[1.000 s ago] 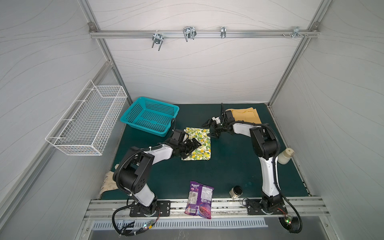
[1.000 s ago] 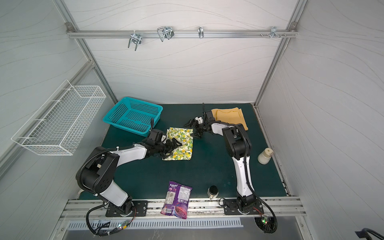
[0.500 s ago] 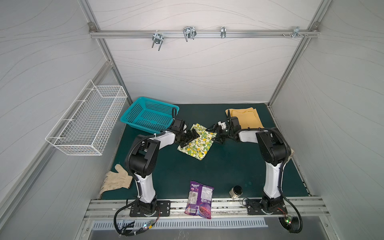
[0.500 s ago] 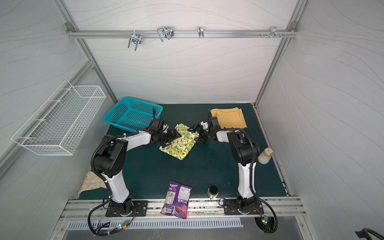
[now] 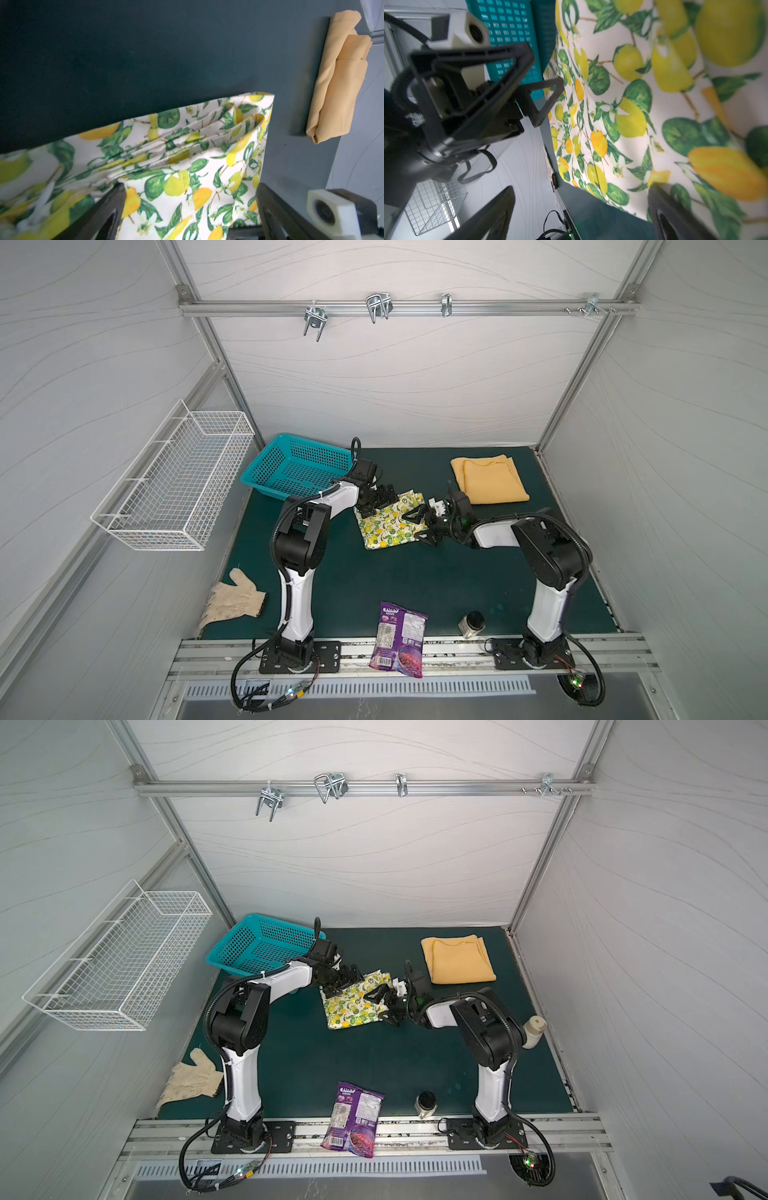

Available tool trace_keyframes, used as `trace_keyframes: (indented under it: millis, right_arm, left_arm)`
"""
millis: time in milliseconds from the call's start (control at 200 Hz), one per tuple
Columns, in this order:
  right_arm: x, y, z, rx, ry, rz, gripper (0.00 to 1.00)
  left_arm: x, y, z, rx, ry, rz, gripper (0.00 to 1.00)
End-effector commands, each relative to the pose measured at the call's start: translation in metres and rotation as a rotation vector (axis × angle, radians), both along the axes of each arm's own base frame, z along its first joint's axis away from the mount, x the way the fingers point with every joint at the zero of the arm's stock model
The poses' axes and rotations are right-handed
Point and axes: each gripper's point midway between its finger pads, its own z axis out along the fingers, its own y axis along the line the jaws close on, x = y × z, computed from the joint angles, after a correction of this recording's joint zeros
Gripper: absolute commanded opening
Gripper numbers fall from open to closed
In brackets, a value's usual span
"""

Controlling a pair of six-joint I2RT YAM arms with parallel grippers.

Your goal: Fold and stack the skirts

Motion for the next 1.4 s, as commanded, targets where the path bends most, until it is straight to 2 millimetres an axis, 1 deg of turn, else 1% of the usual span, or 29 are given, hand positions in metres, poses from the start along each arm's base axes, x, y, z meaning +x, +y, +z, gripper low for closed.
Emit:
trace_keyframes:
  millis: [0,105,175,260,285,355,435,465,545,615,655,725,825,931,1001,1051,1246,1266,1396]
  right_arm:
    - [-0.01,0.002,0.007,-0.029,-0.014,-0.04,0.99]
    - [-0.019,0.013,0.016,-0.054,-0.047,-0.006,0.99]
    - [-0.02,0.018,0.022,-0.065,-0.068,0.01,0.99]
    - [-0.018,0.018,0.036,-0.062,-0.106,0.009,0.99]
    - [-0.018,0.017,0.043,-0.065,-0.127,0.01,0.99]
    - [-0.017,0.014,0.068,-0.088,-0.205,0.025,0.99]
    - [-0.014,0.008,0.103,-0.095,-0.306,0.033,0.99]
    - [-0.012,0.005,0.117,-0.089,-0.339,0.031,0.99]
    - [-0.003,-0.004,0.147,-0.075,-0.4,0.032,0.99]
    - [0.008,-0.012,0.163,-0.068,-0.419,0.037,0.99]
    - [0.013,-0.014,0.166,-0.063,-0.411,0.049,0.99]
    - [0.025,-0.016,0.169,-0.038,-0.395,0.062,0.99]
    - [0.043,-0.017,0.159,-0.017,-0.349,0.074,0.99]
    - [0.062,-0.017,0.145,-0.013,-0.309,0.078,0.99]
    - [0.071,-0.012,0.136,0.02,-0.268,0.095,0.99]
    - [0.076,-0.006,0.13,0.037,-0.242,0.114,0.99]
    - [0.09,0.013,0.094,0.072,-0.148,0.145,0.99]
    - [0.091,0.014,0.094,0.08,-0.144,0.145,0.99]
    - [0.099,0.021,0.077,0.112,-0.095,0.143,0.99]
  left_arm:
    - [-0.016,0.006,-0.03,0.036,0.108,-0.011,0.98]
    - [-0.009,-0.01,-0.015,-0.049,0.083,-0.035,0.98]
    - [-0.006,-0.02,-0.003,-0.096,0.067,-0.049,0.98]
    - [-0.006,-0.029,0.016,-0.149,0.041,-0.064,0.98]
    - [-0.007,-0.029,0.021,-0.158,0.031,-0.063,0.98]
    - [-0.009,-0.03,0.049,-0.189,-0.017,-0.063,0.98]
    - [-0.014,-0.029,0.082,-0.217,-0.068,-0.058,0.98]
    - [-0.017,-0.028,0.093,-0.227,-0.082,-0.051,0.98]
    - [-0.025,-0.025,0.12,-0.261,-0.119,-0.043,0.98]
    - [-0.034,-0.023,0.139,-0.288,-0.146,-0.034,0.99]
    - [-0.04,-0.022,0.146,-0.307,-0.159,-0.028,0.99]
    - [-0.05,-0.02,0.153,-0.339,-0.17,-0.011,0.99]
    - [-0.067,-0.016,0.151,-0.378,-0.174,0.012,0.99]
    - [-0.084,-0.01,0.138,-0.401,-0.168,0.041,0.99]
    - [-0.091,-0.008,0.129,-0.411,-0.167,0.052,0.99]
    - [-0.096,-0.006,0.121,-0.411,-0.157,0.059,0.99]
    - [-0.107,-0.002,0.092,-0.408,-0.115,0.082,0.99]
    - [-0.107,-0.001,0.089,-0.405,-0.112,0.085,0.99]
    - [-0.111,0.0,0.074,-0.395,-0.09,0.093,0.99]
